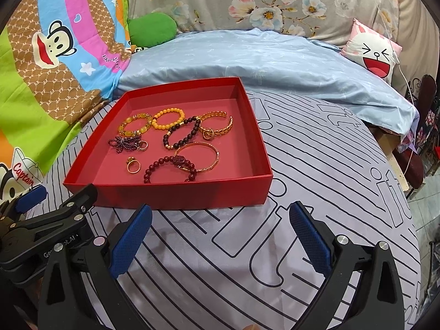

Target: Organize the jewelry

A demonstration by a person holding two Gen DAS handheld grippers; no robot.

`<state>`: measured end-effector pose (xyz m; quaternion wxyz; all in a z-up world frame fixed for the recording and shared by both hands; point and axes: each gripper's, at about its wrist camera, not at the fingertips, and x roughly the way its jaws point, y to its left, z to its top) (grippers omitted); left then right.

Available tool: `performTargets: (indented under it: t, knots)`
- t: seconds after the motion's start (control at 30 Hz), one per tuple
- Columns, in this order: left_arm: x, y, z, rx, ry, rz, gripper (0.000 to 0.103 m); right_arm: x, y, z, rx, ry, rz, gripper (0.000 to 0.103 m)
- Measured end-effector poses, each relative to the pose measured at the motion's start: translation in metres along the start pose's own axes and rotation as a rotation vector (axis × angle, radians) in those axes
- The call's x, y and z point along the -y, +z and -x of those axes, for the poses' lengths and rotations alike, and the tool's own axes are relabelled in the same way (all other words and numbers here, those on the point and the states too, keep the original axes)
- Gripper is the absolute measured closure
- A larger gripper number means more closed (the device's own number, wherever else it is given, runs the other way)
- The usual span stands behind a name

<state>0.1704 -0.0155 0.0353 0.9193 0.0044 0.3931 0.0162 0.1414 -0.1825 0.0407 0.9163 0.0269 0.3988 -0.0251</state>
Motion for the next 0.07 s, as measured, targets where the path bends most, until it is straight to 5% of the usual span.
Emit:
performTargets:
  t: [0.07]
  knots:
    - [0.0002, 0.0007, -0.0005, -0.006, -0.002, -0.002, 0.008, 0.0001, 0.0001, -0.0001, 0.0, -0.001, 0.0, 0.007]
